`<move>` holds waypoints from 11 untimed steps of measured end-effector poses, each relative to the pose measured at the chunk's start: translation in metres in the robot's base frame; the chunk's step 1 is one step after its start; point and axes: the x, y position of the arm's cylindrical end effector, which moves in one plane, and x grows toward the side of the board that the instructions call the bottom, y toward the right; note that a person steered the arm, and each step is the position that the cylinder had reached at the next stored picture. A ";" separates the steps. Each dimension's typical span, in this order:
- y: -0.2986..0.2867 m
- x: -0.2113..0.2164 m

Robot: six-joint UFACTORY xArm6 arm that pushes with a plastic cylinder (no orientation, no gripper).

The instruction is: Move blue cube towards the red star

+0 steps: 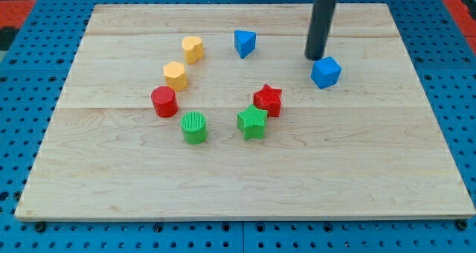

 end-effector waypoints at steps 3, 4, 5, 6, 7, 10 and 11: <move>0.038 0.057; -0.004 0.056; -0.065 0.055; -0.104 0.055; -0.071 0.027; -0.134 0.043; -0.114 0.069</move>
